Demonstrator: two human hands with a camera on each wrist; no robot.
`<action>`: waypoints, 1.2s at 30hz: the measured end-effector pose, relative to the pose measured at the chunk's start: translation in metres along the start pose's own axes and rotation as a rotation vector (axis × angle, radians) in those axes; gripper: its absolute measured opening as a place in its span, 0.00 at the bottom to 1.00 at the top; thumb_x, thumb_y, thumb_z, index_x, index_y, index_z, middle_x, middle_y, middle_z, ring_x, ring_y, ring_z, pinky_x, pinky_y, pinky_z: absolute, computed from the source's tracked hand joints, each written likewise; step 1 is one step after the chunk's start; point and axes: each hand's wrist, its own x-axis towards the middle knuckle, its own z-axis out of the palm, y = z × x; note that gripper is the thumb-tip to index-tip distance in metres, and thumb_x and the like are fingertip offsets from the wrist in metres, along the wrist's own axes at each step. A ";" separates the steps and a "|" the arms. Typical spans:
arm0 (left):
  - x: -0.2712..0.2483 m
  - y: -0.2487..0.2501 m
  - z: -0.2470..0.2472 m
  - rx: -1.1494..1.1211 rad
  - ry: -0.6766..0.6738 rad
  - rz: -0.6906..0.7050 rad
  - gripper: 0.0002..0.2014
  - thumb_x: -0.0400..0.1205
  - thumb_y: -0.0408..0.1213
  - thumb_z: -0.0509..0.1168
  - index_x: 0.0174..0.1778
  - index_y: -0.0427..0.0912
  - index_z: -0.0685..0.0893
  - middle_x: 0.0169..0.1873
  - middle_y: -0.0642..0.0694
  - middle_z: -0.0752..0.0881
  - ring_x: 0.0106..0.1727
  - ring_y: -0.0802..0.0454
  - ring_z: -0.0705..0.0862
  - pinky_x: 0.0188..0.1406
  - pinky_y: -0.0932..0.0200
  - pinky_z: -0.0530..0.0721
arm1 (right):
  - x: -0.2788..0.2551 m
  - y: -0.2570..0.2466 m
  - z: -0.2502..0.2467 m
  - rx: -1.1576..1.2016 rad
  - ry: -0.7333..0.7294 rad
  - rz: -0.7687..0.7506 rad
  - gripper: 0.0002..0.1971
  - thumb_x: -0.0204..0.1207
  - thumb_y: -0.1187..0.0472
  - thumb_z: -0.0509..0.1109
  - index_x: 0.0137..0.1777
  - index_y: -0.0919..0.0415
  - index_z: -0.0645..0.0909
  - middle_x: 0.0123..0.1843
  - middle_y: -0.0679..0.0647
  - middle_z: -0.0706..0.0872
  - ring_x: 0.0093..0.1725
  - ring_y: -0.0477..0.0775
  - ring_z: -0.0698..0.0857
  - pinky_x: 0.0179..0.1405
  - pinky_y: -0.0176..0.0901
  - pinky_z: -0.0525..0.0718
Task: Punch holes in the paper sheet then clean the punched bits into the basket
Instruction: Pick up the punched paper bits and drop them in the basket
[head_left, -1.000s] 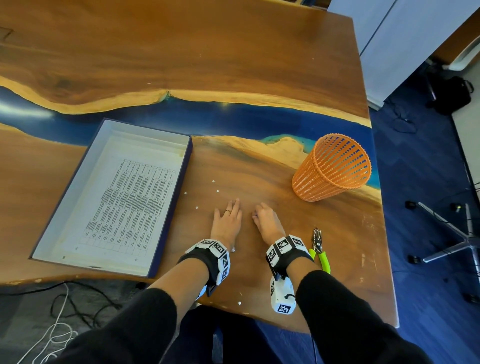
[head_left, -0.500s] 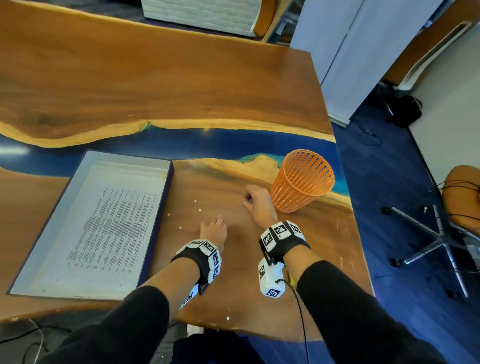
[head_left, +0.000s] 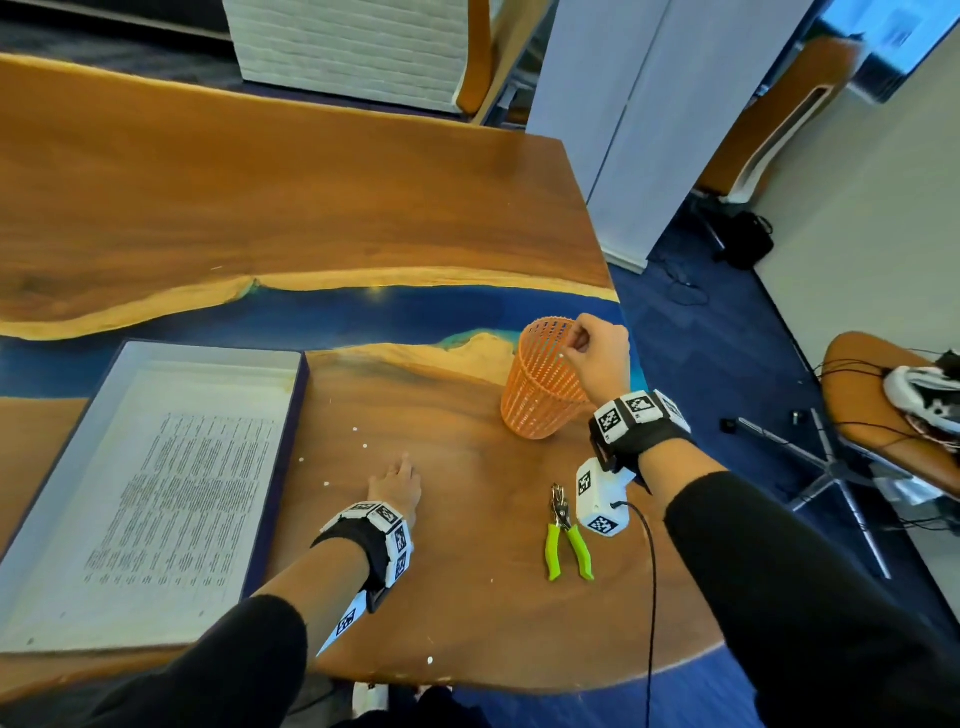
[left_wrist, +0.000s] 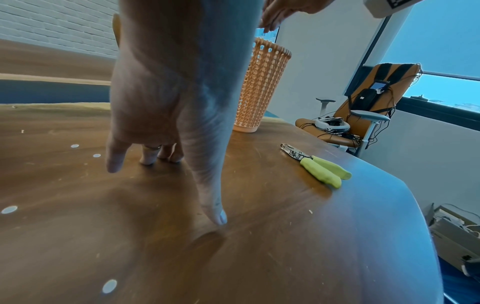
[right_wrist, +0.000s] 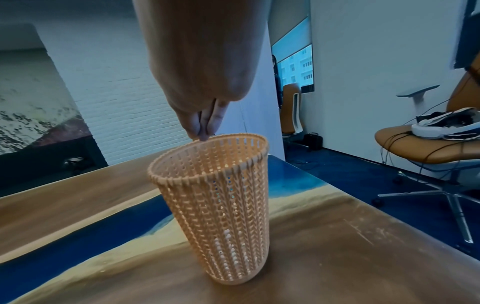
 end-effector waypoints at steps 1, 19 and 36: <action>0.000 -0.001 0.000 0.001 -0.003 0.003 0.45 0.80 0.39 0.70 0.84 0.36 0.48 0.84 0.41 0.39 0.85 0.43 0.47 0.79 0.42 0.62 | 0.000 0.002 -0.001 -0.004 -0.001 0.014 0.11 0.66 0.74 0.71 0.31 0.58 0.76 0.30 0.56 0.82 0.32 0.54 0.81 0.36 0.52 0.84; -0.024 -0.041 0.035 -0.071 0.173 0.039 0.68 0.64 0.62 0.77 0.83 0.34 0.37 0.84 0.43 0.38 0.86 0.46 0.41 0.82 0.40 0.52 | -0.036 -0.050 0.063 0.120 -0.127 -0.254 0.04 0.77 0.65 0.67 0.44 0.67 0.82 0.43 0.60 0.84 0.43 0.53 0.80 0.43 0.38 0.73; -0.066 -0.087 0.100 -0.202 0.228 -0.118 0.70 0.61 0.57 0.80 0.82 0.30 0.38 0.83 0.37 0.36 0.85 0.42 0.43 0.83 0.49 0.56 | -0.191 -0.084 0.199 0.001 -0.903 -0.200 0.08 0.72 0.66 0.74 0.48 0.68 0.85 0.52 0.64 0.83 0.50 0.64 0.83 0.48 0.52 0.80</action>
